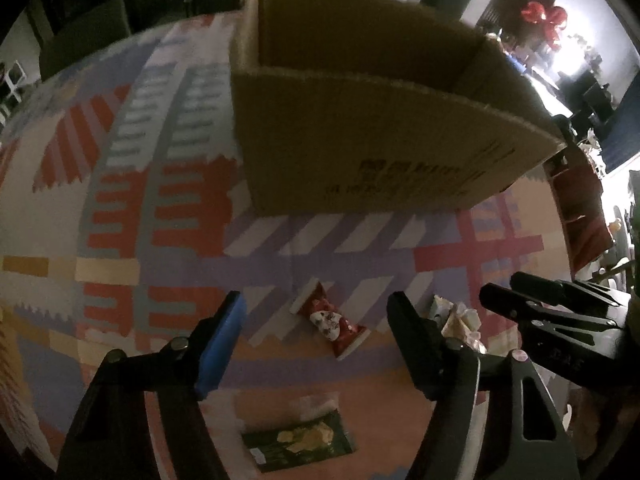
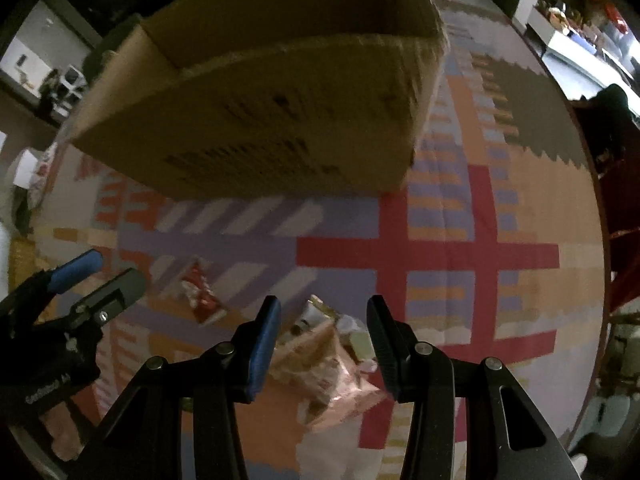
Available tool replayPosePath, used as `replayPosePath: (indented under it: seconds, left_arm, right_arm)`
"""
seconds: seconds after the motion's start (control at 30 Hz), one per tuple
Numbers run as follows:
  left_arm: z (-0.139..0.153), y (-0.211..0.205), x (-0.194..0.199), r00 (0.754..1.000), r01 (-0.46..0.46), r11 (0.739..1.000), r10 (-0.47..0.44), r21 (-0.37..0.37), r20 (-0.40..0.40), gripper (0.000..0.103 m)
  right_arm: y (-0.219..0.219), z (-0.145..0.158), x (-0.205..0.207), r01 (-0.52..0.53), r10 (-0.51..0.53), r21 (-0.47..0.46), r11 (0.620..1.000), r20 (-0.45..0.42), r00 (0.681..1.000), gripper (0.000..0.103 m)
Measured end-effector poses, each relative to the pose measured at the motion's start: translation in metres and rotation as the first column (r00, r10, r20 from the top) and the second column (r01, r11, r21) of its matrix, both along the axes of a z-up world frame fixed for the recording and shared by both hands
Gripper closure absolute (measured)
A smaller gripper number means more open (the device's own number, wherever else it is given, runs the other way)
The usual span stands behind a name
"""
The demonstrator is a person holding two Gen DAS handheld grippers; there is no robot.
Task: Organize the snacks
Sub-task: 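Withdraw both grippers from the box toward the remaining snacks, then grasp the red snack packet with the left gripper while the right grasps the green candy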
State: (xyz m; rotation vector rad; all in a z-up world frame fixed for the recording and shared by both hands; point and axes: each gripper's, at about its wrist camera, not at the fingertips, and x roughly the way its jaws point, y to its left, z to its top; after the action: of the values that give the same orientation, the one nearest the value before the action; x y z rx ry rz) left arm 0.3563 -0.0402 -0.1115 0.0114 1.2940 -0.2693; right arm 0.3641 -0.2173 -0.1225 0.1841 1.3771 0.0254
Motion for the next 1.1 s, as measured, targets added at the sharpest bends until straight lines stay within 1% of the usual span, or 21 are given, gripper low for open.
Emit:
replayPosePath:
  seconds: [0.03,0.13,0.2,0.23,0.33,0.37,0.4,0.5,0.63,0.7,0.77,0.9,0.97,1.0,1.03,1.07,1.1]
  left_arm:
    - [-0.004,-0.001,0.000,1.000,-0.004,1.000,0.004,0.003,-0.011,0.037]
    - [-0.014,-0.002,0.002,0.999,-0.024,1.000,0.025,0.006,-0.044,0.040]
    - [-0.021,-0.004,0.003,0.997,-0.040,0.999,0.041,0.013,-0.068,0.045]
    - [-0.025,-0.005,0.003,0.996,-0.042,0.999,0.043,0.016,-0.077,0.046]
    - [-0.034,-0.008,0.003,0.993,-0.049,0.999,0.050,0.018,-0.105,0.047]
    - [-0.037,-0.008,0.003,0.992,-0.052,0.998,0.054,0.019,-0.114,0.048]
    - [-0.040,-0.008,0.004,0.991,-0.054,0.998,0.056,0.019,-0.121,0.048]
    - [-0.046,-0.007,0.005,0.988,-0.055,0.998,0.057,0.022,-0.140,0.049]
    - [-0.051,-0.006,0.005,0.989,-0.053,0.998,0.057,0.032,-0.139,0.051]
    - [-0.053,-0.008,0.005,0.988,-0.049,0.998,0.053,0.032,-0.145,0.051]
    - [-0.057,-0.013,0.005,0.986,-0.050,0.998,0.053,0.026,-0.155,0.052]
    - [-0.065,-0.015,0.007,0.982,-0.054,0.998,0.056,0.019,-0.180,0.055]
    - [-0.068,-0.015,0.008,0.980,-0.058,0.998,0.060,0.017,-0.191,0.060]
    - [-0.069,-0.015,0.008,0.979,-0.058,0.998,0.061,0.020,-0.193,0.060]
    - [-0.071,-0.016,0.008,0.979,-0.058,0.998,0.062,0.025,-0.194,0.060]
    - [-0.073,-0.017,0.011,0.979,-0.058,0.998,0.062,0.029,-0.196,0.061]
    - [-0.075,-0.018,0.012,0.978,-0.058,0.998,0.063,0.032,-0.198,0.061]
  right_arm:
    - [-0.001,-0.004,0.000,0.005,-0.005,-0.005,1.000,-0.015,1.000,0.057]
    - [-0.006,-0.013,-0.001,0.025,-0.026,-0.016,1.000,-0.049,0.998,0.058]
    - [-0.009,-0.018,-0.002,0.041,-0.042,-0.021,0.999,-0.070,0.997,0.063]
    - [-0.011,-0.022,-0.003,0.044,-0.046,-0.022,0.999,-0.082,0.996,0.067]
    - [-0.012,-0.030,-0.006,0.051,-0.053,-0.022,0.998,-0.104,0.993,0.069]
    - [-0.012,-0.032,-0.007,0.047,-0.050,-0.028,0.999,-0.110,0.993,0.073]
    - [-0.012,-0.035,-0.008,0.046,-0.050,-0.032,0.998,-0.118,0.992,0.074]
    - [-0.010,-0.042,-0.009,0.044,-0.049,-0.035,0.998,-0.140,0.989,0.074]
    - [-0.007,-0.050,-0.012,0.041,-0.046,-0.038,0.998,-0.158,0.986,0.074]
    - [-0.007,-0.053,-0.013,0.045,-0.050,-0.034,0.998,-0.161,0.986,0.077]
    - [-0.006,-0.057,-0.014,0.050,-0.053,-0.024,0.998,-0.168,0.984,0.078]
    - [-0.001,-0.068,-0.017,0.059,-0.059,-0.003,0.998,-0.182,0.981,0.078]
    - [-0.003,-0.072,-0.020,0.065,-0.064,-0.002,0.998,-0.187,0.980,0.078]
    - [-0.002,-0.074,-0.020,0.067,-0.066,-0.001,0.998,-0.188,0.980,0.078]
    - [-0.003,-0.076,-0.024,0.068,-0.067,0.000,0.998,-0.188,0.980,0.078]
    - [-0.002,-0.078,-0.024,0.069,-0.067,0.002,0.998,-0.191,0.979,0.083]
    - [-0.003,-0.081,-0.022,0.069,-0.067,0.004,0.998,-0.192,0.979,0.084]
